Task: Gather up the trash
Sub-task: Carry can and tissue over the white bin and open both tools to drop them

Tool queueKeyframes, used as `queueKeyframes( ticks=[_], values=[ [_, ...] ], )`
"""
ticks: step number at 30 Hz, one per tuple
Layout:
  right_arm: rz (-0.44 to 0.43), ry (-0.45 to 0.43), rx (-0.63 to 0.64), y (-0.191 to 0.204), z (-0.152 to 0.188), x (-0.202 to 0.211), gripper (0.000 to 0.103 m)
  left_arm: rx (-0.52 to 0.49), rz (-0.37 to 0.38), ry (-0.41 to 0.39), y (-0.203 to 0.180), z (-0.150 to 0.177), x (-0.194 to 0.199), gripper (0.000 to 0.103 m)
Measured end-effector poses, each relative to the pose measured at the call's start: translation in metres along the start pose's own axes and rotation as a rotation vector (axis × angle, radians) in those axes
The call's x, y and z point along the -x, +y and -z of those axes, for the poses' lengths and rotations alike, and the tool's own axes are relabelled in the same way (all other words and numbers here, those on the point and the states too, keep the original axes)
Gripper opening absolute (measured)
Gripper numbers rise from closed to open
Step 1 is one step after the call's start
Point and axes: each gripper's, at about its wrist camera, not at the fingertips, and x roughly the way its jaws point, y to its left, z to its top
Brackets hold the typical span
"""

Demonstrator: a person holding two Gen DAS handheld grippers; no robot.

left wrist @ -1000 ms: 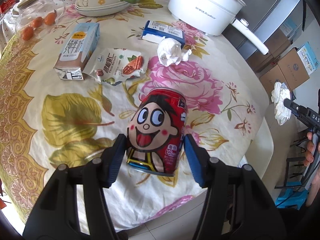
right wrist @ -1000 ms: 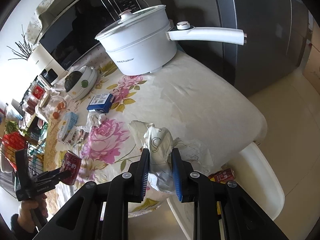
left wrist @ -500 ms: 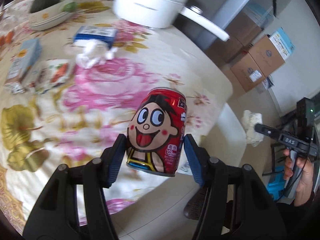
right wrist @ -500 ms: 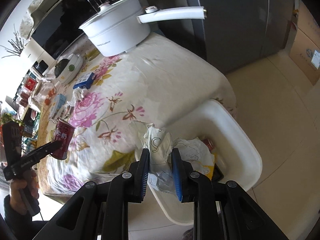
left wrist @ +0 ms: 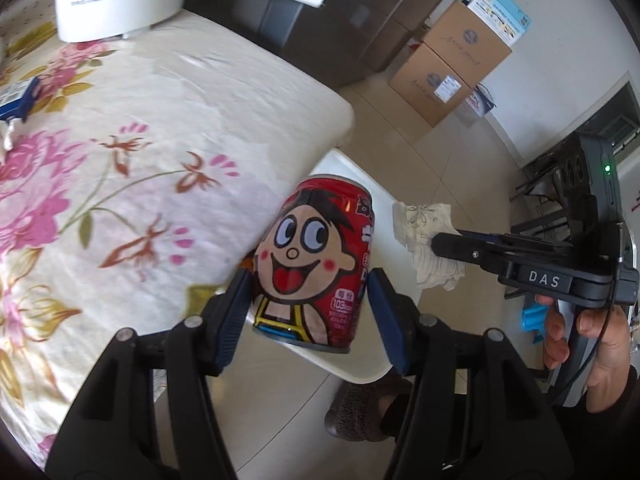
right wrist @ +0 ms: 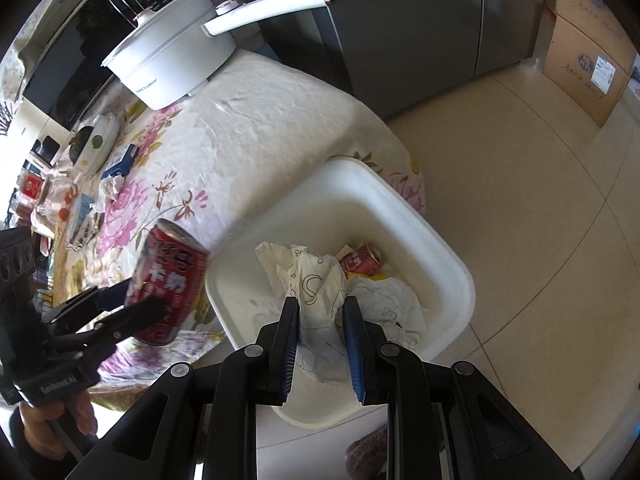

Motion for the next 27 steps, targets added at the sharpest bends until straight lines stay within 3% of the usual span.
queueKeyframes(
  ticks=[14,15,17,18,23,27],
  values=[
    [0.042,0.025,-0.018,-0.029,0.012,-0.001,0.023,-0.065,-0.028,0.014,-0.011,0.001,-0.026,0.061],
    [0.043,0.025,-0.020,-0.030,0.013,-0.001,0.023,-0.059,-0.033,0.016,-0.011,0.001,-0.026,0.063],
    [0.044,0.025,-0.022,-0.031,0.014,-0.001,0.023,-0.046,-0.056,0.027,-0.010,-0.001,-0.024,0.091],
    [0.046,0.025,-0.022,-0.030,0.014,-0.002,0.023,-0.055,-0.082,0.016,-0.011,-0.002,-0.020,0.094],
    [0.047,0.024,-0.013,-0.026,0.014,-0.003,0.023,-0.082,-0.149,-0.030,-0.004,0.002,0.009,0.102],
    [0.047,0.024,-0.004,-0.019,0.012,-0.005,0.024,-0.066,-0.188,-0.051,0.012,0.009,0.031,0.102]
  ],
)
